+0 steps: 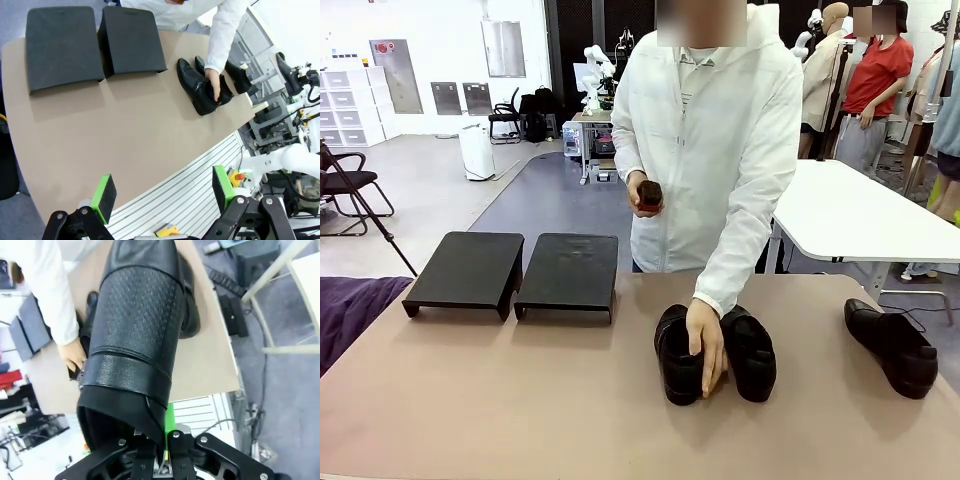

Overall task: Organize the shoes by placing them on the stand.
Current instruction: Pick up one Shoe and place it in the middle of the table.

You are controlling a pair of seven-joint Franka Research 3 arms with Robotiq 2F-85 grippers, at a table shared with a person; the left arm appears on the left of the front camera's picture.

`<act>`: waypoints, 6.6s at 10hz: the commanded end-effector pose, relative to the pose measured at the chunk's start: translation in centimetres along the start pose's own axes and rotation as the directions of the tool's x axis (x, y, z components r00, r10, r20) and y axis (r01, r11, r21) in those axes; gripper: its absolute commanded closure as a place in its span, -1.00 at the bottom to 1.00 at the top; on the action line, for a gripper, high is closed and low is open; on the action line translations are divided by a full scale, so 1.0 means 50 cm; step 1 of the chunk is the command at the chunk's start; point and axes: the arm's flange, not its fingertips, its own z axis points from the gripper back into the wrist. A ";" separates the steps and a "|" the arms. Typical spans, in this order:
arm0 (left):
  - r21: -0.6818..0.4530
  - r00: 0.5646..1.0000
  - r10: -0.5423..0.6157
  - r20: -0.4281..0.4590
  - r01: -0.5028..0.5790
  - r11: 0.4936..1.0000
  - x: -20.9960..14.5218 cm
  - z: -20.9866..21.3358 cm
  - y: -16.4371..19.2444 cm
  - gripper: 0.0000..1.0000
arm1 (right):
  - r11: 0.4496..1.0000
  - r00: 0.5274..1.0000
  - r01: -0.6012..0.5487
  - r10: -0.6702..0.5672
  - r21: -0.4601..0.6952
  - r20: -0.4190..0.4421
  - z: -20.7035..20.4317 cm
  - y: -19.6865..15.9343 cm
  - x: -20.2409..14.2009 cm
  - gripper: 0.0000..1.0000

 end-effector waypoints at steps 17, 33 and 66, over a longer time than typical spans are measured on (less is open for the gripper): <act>-0.016 1.000 -0.015 0.008 0.016 1.000 0.001 0.002 -0.001 -1.00 | 0.933 0.901 -0.354 0.320 -0.069 -0.294 -0.659 0.894 -0.342 1.00; -0.016 1.000 -0.015 0.008 0.016 1.000 0.001 0.002 -0.001 -1.00 | 0.937 0.929 -0.290 0.227 -0.196 -0.293 -0.933 0.896 -0.398 1.00; -0.016 1.000 -0.015 0.008 0.016 1.000 0.001 0.002 -0.001 -1.00 | 0.825 0.810 -0.271 0.474 0.496 -0.346 -0.337 0.285 -0.207 -1.00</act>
